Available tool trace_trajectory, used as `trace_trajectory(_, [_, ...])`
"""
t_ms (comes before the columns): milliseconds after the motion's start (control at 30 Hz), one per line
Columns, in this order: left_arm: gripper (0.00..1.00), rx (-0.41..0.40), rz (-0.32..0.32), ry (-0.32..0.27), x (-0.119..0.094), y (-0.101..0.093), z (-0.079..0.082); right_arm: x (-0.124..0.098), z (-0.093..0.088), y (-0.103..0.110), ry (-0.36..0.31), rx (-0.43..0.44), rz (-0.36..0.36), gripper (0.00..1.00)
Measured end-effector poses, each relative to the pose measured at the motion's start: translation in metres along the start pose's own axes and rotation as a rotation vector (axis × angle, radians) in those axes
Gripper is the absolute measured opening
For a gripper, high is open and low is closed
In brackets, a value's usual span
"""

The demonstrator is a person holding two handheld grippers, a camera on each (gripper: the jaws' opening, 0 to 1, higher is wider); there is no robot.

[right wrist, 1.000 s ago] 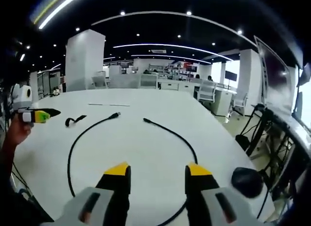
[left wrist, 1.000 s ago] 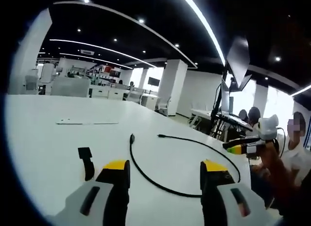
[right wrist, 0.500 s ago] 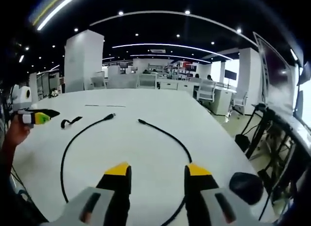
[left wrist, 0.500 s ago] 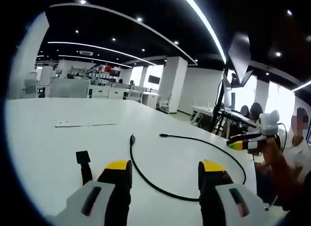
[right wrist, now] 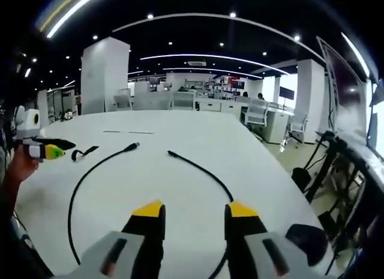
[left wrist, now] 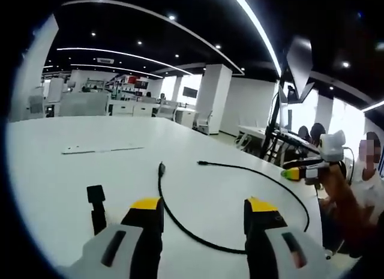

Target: Find the charging cable on the desk, coil it up and secure with Velcro.

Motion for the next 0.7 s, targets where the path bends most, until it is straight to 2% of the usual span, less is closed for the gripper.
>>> trace_trajectory(367, [0.52, -0.002, 0.042, 0.040, 0.012, 0.012, -0.009, 0.007, 0.003, -0.008, -0.009, 0.018, 0.002, 0.41])
trace_trajectory(433, [0.52, 0.014, 0.037, 0.065, 0.013, 0.010, -0.013, 0.009, 0.003, -0.009, -0.011, 0.026, 0.008, 0.41])
trace_trajectory(700, [0.51, 0.012, 0.026, 0.080, 0.021, 0.007, -0.016, 0.016, -0.002, -0.011, 0.013, 0.021, 0.011, 0.38])
Point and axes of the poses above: the point that each gripper's makers call its tool centre point, and the gripper's own axes: x roughly forward along the fingers, y roughly to its left, z roughly out of its top, the point moved 3 cm from there along -x, roughly backward along the fingers, and after that the axes turned 1 degree about y, right-handed, at the moved point
